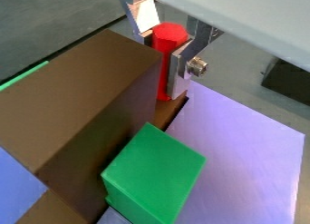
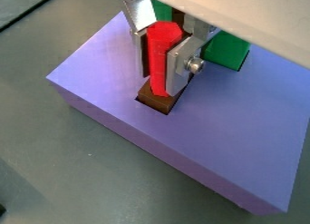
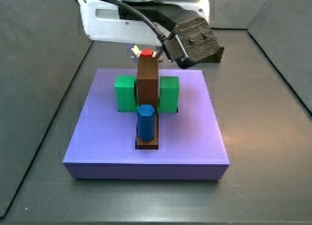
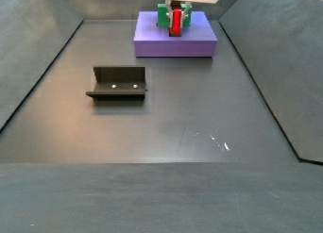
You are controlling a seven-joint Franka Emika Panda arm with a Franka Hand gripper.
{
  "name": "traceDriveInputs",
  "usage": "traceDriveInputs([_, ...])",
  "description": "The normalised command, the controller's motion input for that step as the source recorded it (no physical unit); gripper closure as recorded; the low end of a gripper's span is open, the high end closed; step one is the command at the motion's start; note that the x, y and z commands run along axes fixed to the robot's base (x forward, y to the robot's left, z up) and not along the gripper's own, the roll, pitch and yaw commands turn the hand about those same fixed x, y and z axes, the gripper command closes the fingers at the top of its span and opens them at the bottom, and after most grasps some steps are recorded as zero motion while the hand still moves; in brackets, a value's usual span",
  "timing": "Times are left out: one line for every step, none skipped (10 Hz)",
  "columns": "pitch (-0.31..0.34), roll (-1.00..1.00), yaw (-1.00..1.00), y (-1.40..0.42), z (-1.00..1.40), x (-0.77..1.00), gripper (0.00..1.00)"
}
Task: Pick up the red object. Move up. Move to above the board. Insert the red object.
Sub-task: Insert the red object.
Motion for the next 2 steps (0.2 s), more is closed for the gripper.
traceDriveInputs([-0.061, -0.11, 0.00, 0.01, -0.08, 0.00, 1.00])
traceDriveInputs([0.000, 0.00, 0.00, 0.00, 0.00, 0.00, 1.00])
